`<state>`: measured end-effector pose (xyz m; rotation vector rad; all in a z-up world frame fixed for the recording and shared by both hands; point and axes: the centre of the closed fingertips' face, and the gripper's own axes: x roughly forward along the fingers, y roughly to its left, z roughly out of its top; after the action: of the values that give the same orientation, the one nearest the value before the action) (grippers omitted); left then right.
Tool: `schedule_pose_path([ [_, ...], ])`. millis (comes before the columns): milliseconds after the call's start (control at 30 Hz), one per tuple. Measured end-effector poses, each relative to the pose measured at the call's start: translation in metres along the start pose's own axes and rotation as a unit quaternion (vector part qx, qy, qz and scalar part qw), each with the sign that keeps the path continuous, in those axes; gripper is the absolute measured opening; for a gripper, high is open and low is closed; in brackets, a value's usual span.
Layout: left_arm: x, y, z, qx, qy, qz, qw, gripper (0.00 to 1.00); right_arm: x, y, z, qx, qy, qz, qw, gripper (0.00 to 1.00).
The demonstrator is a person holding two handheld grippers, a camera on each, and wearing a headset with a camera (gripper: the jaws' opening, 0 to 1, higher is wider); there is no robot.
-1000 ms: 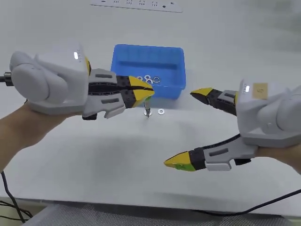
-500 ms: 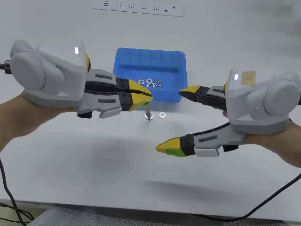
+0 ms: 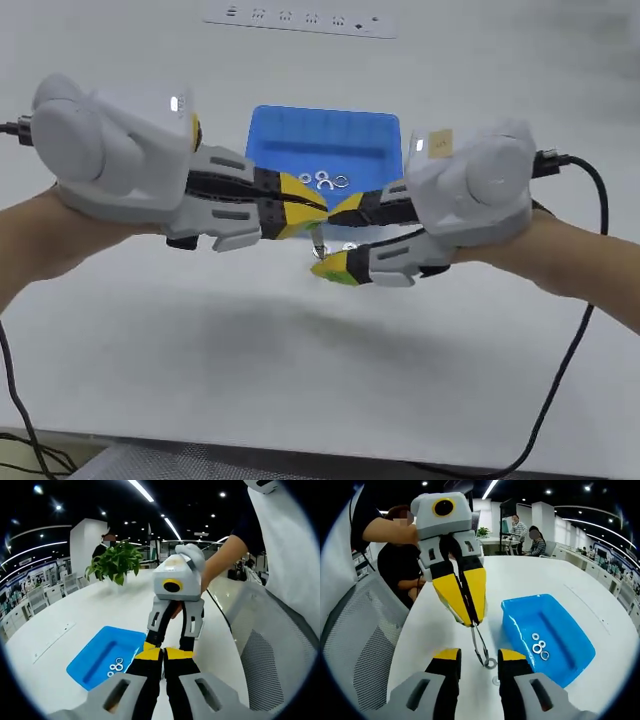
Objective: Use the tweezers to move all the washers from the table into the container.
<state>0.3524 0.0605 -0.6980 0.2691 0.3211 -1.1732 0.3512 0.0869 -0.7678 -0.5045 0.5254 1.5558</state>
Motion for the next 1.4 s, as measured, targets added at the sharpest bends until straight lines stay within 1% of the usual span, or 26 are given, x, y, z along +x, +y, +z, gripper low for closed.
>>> schedule_pose_path([
  [67,0.0,0.0,0.0,0.0,0.001,0.0,1.0,0.04,0.006,-0.002,-0.003,0.001,0.007,0.006,1.0,0.27],
  [167,-0.001,0.0,-0.001,0.0,0.001,-0.001,1.0,0.04,0.01,0.0,-0.001,-0.001,0.008,0.014,0.9999,0.25],
  [233,-0.001,-0.001,-0.001,0.001,0.001,-0.002,1.0,0.04,0.012,0.001,0.001,-0.014,0.011,0.02,0.9996,0.21],
  [300,-0.001,0.0,-0.001,0.0,0.001,-0.002,1.0,0.04,0.014,0.002,-0.004,-0.033,0.024,0.026,0.9988,0.14],
  [333,-0.001,-0.001,-0.001,0.0,0.001,-0.004,1.0,0.04,0.015,0.002,-0.005,-0.041,0.026,0.026,0.9985,0.13],
  [400,-0.001,-0.001,-0.001,0.004,0.004,-0.006,1.0,0.04,0.015,0.002,-0.005,-0.033,0.026,0.03,0.9987,0.13],
  [467,0.0,-0.002,-0.002,0.007,0.006,-0.008,0.9999,0.04,0.015,0.002,-0.006,-0.04,0.027,0.032,0.9983,0.12],
  [667,0.002,-0.001,0.0,0.006,0.007,-0.007,0.9999,0.05,0.014,0.001,-0.007,-0.052,0.026,0.026,0.998,0.11],
  [767,0.003,0.001,0.0,-0.006,0.007,0.005,0.9999,0.05,0.014,0.0,-0.007,-0.054,0.024,0.019,0.9981,0.1],
  [867,0.003,0.003,0.001,-0.012,0.004,0.014,0.9998,0.06,0.014,-0.001,-0.006,-0.05,0.021,0.013,0.9984,0.1],
  [900,0.003,0.003,0.001,-0.016,0.003,0.015,0.9998,0.07,0.013,-0.001,-0.006,-0.049,0.02,0.012,0.9985,0.1],
  [967,0.003,0.001,0.002,-0.015,0.003,0.011,0.9998,0.09,0.013,-0.001,-0.007,-0.048,0.02,0.011,0.9986,0.1],
  [1067,0.002,0.001,0.003,-0.016,0.003,0.013,0.9998,0.11,0.013,0.0,-0.007,-0.045,0.019,0.009,0.9987,0.1],
  [1133,0.002,-0.001,0.006,-0.019,-0.005,0.008,0.9998,0.15,0.012,0.0,-0.007,-0.04,0.015,0.007,0.9991,0.1],
  [1167,0.002,-0.005,0.008,-0.025,-0.009,0.0,0.9996,0.17,0.012,0.0,-0.007,-0.038,0.013,0.007,0.9992,0.1],
  [1200,0.002,-0.005,0.008,-0.022,-0.008,0.001,0.9997,0.19,0.012,0.0,-0.007,-0.036,0.012,0.007,0.9993,0.1],
  [1300,0.001,-0.006,0.008,-0.018,-0.006,0.003,0.9998,0.2,0.012,0.0,-0.007,-0.033,0.012,0.004,0.9994,0.1],
  [1400,-0.002,-0.003,0.007,-0.022,-0.006,0.012,0.9997,0.24,0.011,-0.001,-0.007,-0.033,0.013,0.003,0.9994,0.1],
])
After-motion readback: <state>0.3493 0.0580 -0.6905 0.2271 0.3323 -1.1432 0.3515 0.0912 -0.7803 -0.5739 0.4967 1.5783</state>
